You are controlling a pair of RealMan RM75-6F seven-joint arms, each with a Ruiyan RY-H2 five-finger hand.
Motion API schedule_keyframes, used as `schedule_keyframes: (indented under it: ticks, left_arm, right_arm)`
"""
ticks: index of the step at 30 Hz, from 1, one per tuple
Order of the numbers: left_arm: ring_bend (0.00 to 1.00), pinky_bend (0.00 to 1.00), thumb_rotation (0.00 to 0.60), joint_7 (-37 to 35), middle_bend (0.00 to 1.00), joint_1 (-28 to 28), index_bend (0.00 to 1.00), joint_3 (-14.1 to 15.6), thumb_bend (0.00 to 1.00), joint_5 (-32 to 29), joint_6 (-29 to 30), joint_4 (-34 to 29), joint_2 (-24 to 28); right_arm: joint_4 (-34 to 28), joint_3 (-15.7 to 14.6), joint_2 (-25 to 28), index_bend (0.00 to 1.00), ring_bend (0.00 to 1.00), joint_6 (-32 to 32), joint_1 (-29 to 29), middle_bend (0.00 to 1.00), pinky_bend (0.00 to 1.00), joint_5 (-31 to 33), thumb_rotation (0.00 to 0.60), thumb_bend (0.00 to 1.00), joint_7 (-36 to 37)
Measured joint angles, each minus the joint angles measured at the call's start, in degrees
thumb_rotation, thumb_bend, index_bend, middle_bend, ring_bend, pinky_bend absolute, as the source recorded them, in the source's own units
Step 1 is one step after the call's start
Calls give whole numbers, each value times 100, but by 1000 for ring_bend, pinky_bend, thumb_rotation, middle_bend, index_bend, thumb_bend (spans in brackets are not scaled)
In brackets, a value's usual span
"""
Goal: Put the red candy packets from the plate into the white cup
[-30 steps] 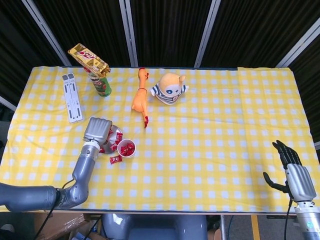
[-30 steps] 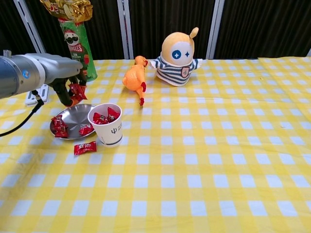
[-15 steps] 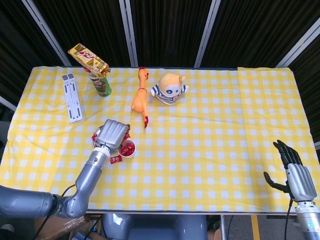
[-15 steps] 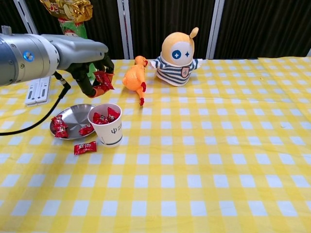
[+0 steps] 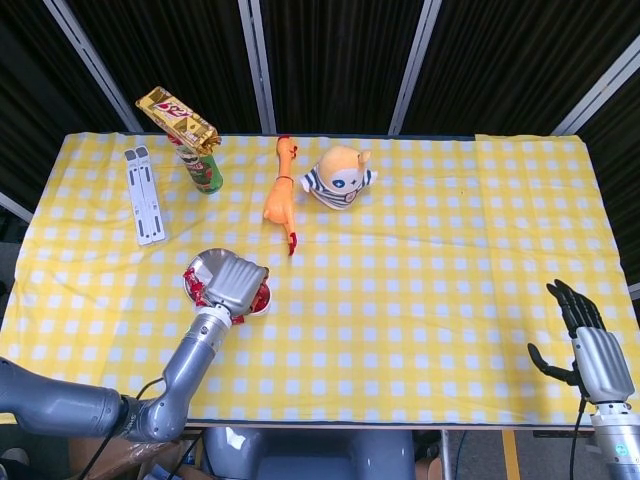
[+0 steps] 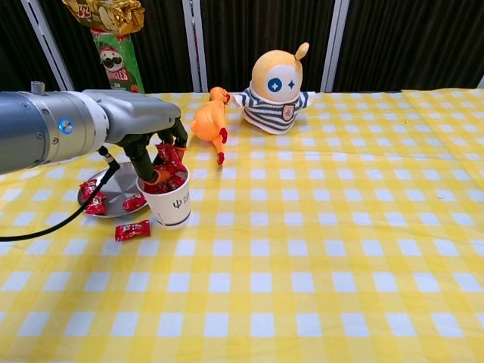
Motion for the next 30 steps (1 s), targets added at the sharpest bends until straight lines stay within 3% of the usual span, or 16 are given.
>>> schedule_keyframes:
  ticks: [11, 30]
  left_arm:
    - [912, 936, 600, -48, 534, -30, 474, 54, 382, -4, -5, -78, 92]
    - [912, 935, 600, -73, 518, -70, 476, 125, 379, -37, 73, -295, 316]
  right_arm:
    - [-3, -1, -7, 0, 0, 24, -6, 0, 0, -18, 600, 409, 0]
    - [2, -6, -14, 0, 0, 55, -9, 0, 0, -59, 600, 409, 18]
